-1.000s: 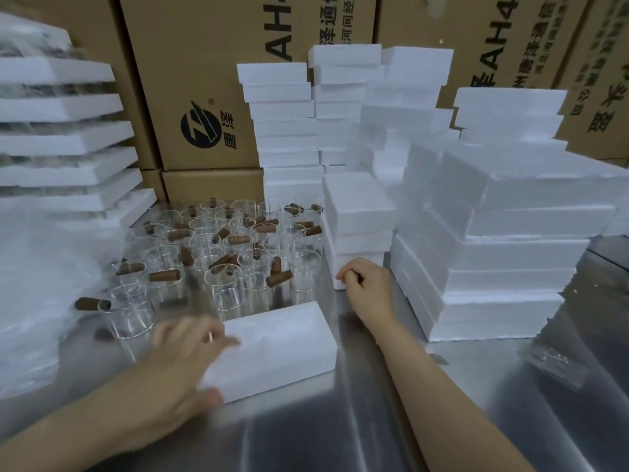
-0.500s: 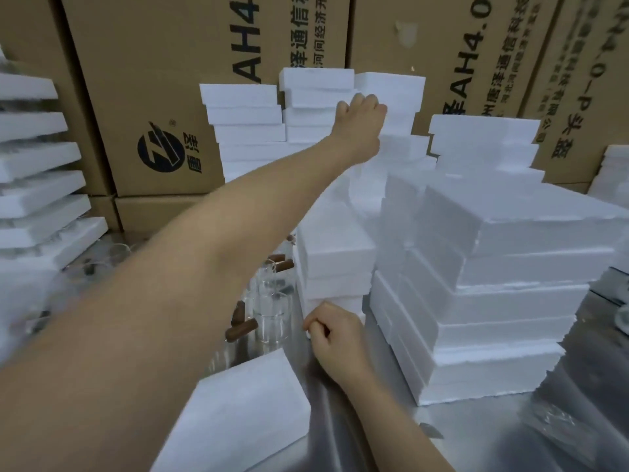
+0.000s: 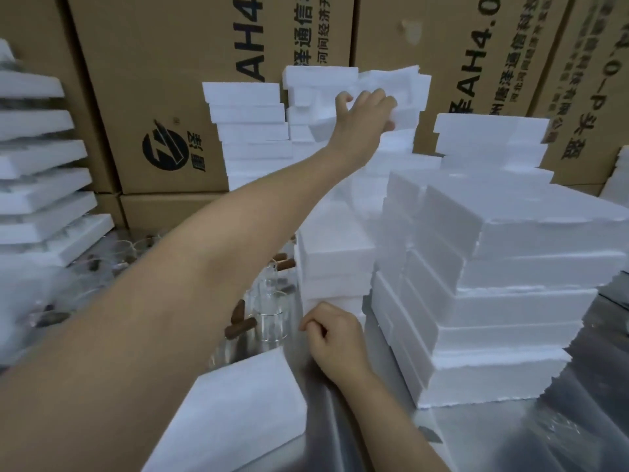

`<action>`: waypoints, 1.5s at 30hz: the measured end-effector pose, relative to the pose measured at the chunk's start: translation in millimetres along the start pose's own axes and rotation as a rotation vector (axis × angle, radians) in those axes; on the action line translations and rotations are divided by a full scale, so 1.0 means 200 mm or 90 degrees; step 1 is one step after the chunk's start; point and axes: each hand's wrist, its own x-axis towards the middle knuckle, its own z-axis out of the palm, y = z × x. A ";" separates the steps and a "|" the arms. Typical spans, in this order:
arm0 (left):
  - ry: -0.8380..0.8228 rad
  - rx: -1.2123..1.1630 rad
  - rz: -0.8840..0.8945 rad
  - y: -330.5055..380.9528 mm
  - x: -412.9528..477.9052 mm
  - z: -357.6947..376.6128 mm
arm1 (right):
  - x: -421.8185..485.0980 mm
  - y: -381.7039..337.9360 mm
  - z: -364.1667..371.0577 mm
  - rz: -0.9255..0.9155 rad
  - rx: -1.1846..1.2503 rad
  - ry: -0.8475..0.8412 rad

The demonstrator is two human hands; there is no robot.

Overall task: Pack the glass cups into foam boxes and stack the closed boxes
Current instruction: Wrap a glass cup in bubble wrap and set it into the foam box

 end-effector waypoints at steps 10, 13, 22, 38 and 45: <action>0.011 0.103 -0.143 -0.08 -1.21 -0.79 | -0.09 -0.16 -0.04 0.009 0.003 -0.017; -0.106 0.196 -0.213 -0.08 -1.64 -0.88 | -0.15 -0.23 -0.02 0.055 0.099 0.007; -0.297 0.336 -0.311 -0.18 -2.20 -0.96 | -0.20 -0.26 -0.10 0.073 0.177 -0.361; -0.061 -0.303 -0.137 -0.38 -2.32 -0.89 | -0.14 -0.16 -0.29 0.128 -0.048 -0.447; 0.055 -0.315 -0.250 -0.29 -2.28 -0.87 | -0.16 -0.24 -0.21 0.180 -0.042 -0.476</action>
